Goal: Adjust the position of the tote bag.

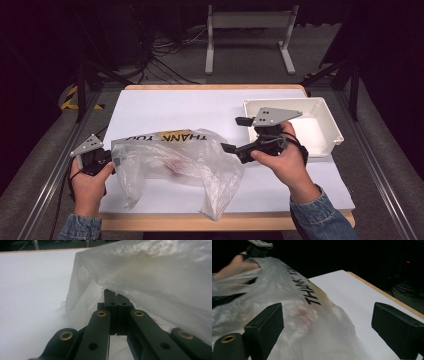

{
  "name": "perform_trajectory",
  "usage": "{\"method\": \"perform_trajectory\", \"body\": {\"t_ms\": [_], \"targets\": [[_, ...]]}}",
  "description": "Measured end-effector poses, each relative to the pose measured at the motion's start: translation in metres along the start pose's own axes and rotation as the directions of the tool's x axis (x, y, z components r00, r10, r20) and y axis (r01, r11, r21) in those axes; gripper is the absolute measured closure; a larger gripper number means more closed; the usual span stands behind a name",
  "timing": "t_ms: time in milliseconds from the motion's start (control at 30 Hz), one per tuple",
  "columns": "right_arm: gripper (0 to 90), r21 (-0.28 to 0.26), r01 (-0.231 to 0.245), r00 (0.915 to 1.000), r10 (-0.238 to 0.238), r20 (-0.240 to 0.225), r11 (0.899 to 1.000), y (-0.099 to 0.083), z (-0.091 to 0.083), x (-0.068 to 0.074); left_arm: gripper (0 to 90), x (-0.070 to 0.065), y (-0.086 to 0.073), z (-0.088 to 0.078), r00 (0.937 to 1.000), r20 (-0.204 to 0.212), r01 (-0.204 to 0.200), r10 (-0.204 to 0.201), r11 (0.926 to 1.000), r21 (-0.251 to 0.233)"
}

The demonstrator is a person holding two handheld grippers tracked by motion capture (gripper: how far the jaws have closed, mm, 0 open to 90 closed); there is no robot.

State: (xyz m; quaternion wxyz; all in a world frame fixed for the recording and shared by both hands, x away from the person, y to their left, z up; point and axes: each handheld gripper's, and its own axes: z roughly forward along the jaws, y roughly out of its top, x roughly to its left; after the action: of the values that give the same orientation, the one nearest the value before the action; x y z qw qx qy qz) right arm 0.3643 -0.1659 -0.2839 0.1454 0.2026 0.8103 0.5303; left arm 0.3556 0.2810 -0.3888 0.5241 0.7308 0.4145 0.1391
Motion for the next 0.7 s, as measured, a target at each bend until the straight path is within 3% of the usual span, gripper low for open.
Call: {"method": "perform_trajectory", "body": {"t_ms": [167, 233, 300, 367, 500, 600, 633, 667, 700], "targets": [[6.9, 0.005, 0.021, 0.9957, -0.02, -0.091, 1.0, 0.009, 0.025, 0.013, 89.8, -0.002, 0.0, 0.001, 0.9999, 0.008, -0.009, 0.009, 1.0, 0.002], [4.8, 0.009, 0.026, 0.9908, -0.025, -0.133, 1.0, 0.012, 0.035, 0.019, 89.8, -0.003, 0.001, 0.001, 0.9998, 0.009, -0.016, 0.016, 0.9998, 0.007], [3.7, 0.014, 0.03, 0.9888, -0.027, -0.146, 0.999, 0.013, 0.04, 0.021, 89.9, -0.004, 0.0, 0.002, 0.9998, 0.01, -0.014, 0.014, 0.9999, 0.007], [1.6, 0.023, 0.026, 0.9814, -0.021, -0.191, 0.999, 0.012, 0.052, 0.026, 89.9, -0.005, 0.0, 0.002, 0.9998, 0.015, -0.013, 0.013, 0.9999, 0.008], [1.5, 0.061, 0.038, 0.9791, -0.025, -0.202, 0.997, 0.008, 0.065, 0.032, 89.9, -0.006, 0.0, 0.003, 0.9997, 0.018, -0.017, 0.017, 0.9998, 0.013], [5.1, 0.139, 0.054, 0.986, -0.031, -0.164, 0.989, 0.001, 0.078, 0.03, 89.9, -0.006, 0.0, 0.003, 0.9996, 0.021, -0.021, 0.021, 0.9997, 0.012], [5.1, 0.139, 0.054, 0.986, -0.031, -0.164, 0.989, 0.001, 0.078, 0.03, 89.9, -0.006, 0.0, 0.003, 0.9996, 0.021, -0.021, 0.021, 0.9997, 0.012], [8.8, 0.168, 0.053, 0.9905, -0.031, -0.134, 0.984, -0.002, 0.083, 0.027, 89.9, -0.006, 0.0, 0.003, 0.9995, 0.022, -0.022, 0.021, 0.9997, 0.012], [39.5, 0.217, 0.072, 0.9933, -0.05, -0.104, 0.973, -0.007, 0.088, 0.021, 89.9, -0.006, 0.0, 0.003, 0.9993, 0.028, -0.025, 0.025, 0.9996, 0.014]]}}
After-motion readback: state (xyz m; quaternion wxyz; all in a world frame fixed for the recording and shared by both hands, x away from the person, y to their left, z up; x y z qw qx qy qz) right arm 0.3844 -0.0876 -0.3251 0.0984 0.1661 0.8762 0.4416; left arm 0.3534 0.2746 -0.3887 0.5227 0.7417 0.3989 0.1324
